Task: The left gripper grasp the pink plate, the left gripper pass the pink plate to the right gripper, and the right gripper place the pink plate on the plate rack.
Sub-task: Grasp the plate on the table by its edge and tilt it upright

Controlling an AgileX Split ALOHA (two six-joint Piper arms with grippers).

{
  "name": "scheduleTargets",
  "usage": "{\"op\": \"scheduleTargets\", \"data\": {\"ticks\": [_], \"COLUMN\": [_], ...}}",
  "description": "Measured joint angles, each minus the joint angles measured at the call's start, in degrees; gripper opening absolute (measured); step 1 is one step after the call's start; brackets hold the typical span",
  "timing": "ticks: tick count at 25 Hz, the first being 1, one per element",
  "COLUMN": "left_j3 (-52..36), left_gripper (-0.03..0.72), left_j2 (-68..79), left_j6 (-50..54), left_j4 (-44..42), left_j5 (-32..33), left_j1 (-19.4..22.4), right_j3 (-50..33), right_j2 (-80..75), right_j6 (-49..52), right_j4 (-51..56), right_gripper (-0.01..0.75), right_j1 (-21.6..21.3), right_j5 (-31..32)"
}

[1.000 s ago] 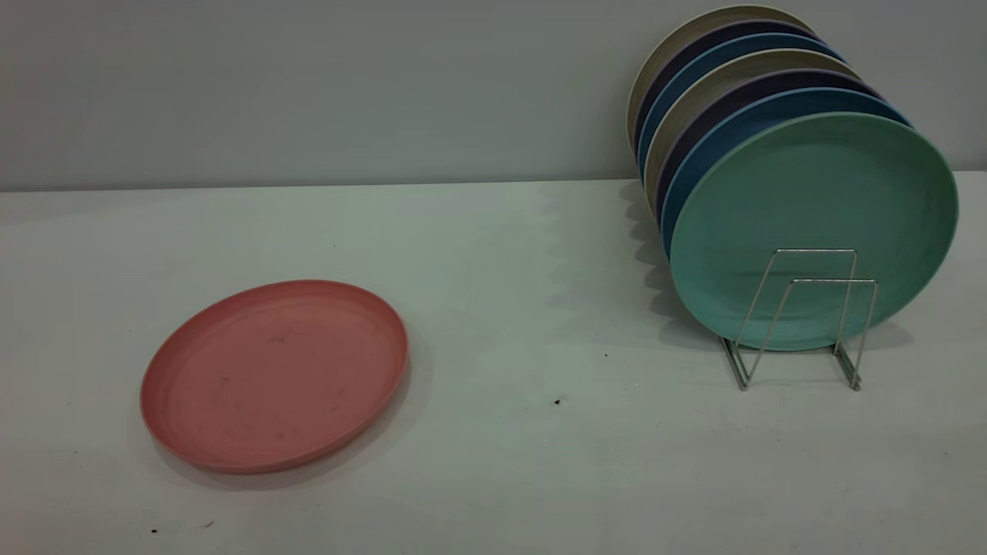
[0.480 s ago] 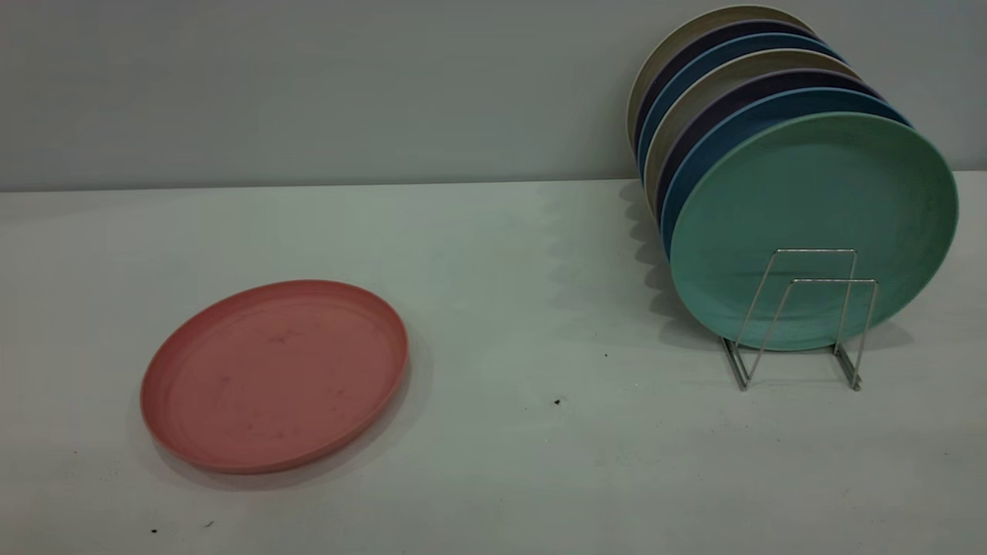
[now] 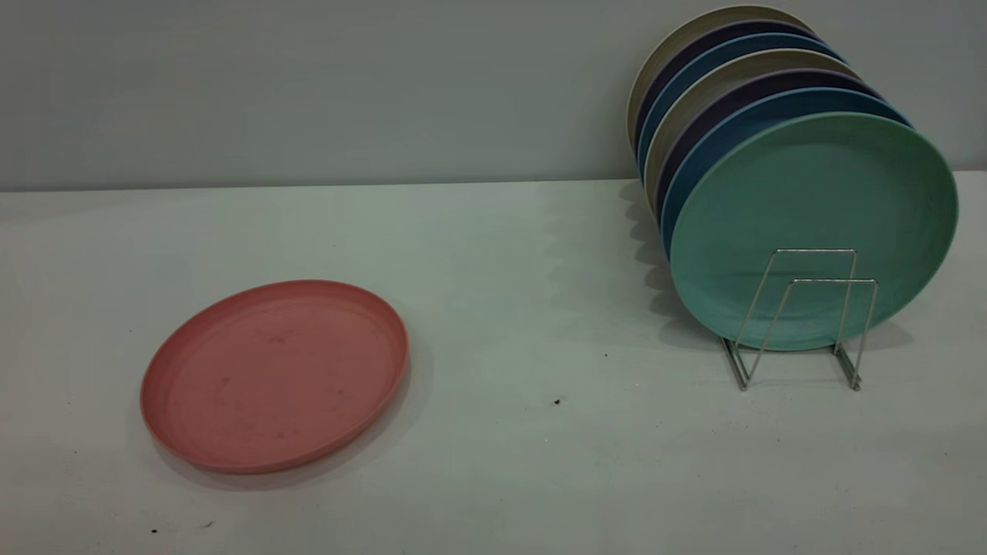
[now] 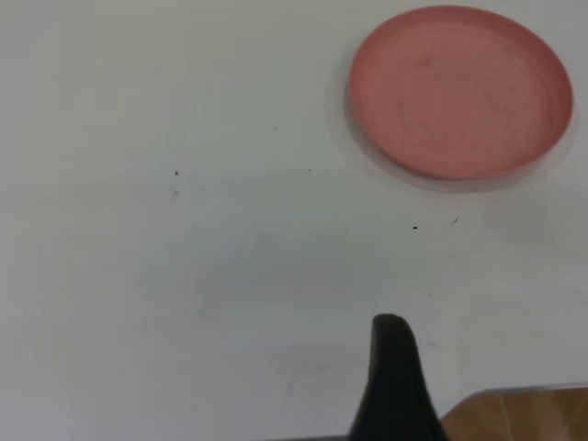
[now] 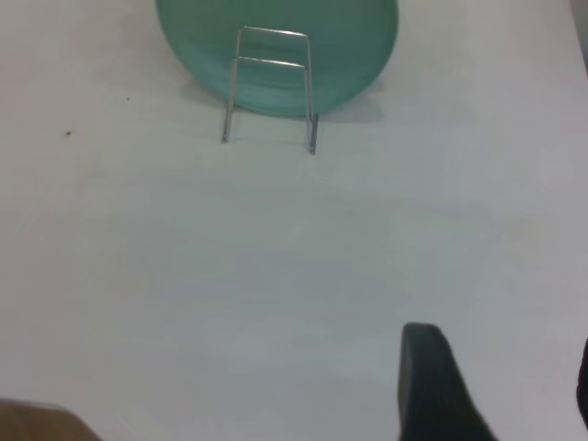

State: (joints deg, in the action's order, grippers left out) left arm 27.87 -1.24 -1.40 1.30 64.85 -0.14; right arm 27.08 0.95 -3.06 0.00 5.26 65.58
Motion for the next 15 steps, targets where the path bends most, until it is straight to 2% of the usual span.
{"op": "scheduleTargets", "data": {"ticks": [10,15], "left_j3": [0.0,0.9], "left_gripper": [0.563,0.563], "left_j2": [0.0,0.4], "left_j6": [-0.2,0.3], "left_j4": [0.0,0.7], "left_j5": [-0.1,-4.2], "left_j1": [0.0,0.0], "right_j3": [0.0,0.5], "right_j2": [0.0,0.0], "right_j6": [0.0,-1.8], "right_j4": [-0.8,-0.9], "right_gripper": [0.394,0.394], "right_j1": [0.0,0.0], "right_j5": [-0.1,-1.2]}}
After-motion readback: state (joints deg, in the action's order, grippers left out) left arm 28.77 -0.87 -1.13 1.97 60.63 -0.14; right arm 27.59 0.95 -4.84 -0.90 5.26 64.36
